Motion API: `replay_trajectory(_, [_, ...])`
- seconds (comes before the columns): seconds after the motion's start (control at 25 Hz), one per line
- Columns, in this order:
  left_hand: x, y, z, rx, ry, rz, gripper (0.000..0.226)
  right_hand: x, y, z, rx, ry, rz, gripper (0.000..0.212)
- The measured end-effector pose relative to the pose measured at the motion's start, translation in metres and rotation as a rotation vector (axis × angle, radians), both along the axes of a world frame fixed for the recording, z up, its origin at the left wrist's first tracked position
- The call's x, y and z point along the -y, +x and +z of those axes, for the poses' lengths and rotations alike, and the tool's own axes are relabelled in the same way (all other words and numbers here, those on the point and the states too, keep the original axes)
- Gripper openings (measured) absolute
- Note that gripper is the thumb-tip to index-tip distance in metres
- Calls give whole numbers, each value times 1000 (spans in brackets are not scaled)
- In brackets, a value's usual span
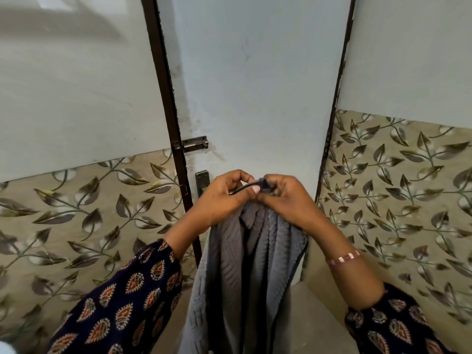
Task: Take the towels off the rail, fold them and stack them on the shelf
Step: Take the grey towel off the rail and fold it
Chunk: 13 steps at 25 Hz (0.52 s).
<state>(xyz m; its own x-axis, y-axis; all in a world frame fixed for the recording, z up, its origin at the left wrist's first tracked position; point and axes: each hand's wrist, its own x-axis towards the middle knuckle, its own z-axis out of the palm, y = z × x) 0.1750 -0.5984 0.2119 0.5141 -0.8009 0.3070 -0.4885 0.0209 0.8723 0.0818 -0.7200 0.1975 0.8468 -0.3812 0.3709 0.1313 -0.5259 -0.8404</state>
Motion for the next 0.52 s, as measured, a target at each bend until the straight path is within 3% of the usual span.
replay_trajectory(0.08, [-12, 5, -7, -2, 34, 0, 13, 6, -4, 10, 62, 62, -44, 4])
replay_trajectory(0.16, [-25, 11, -24, 99, 140, 29, 23, 17, -12, 23, 164, 173, -112, 10])
replay_trajectory(0.32, [-50, 38, -69, 362, 453, 431, 16, 46, -29, 43, 372, 278, -298, 12])
replay_trajectory(0.4, [-57, 50, -75, 237, 440, 528, 25, 52, -36, 45, 350, 231, -295, 14])
replay_trajectory(0.52, [-43, 42, -56, -26, 232, 490, 25, 40, -37, 37, 134, 118, -78, 11])
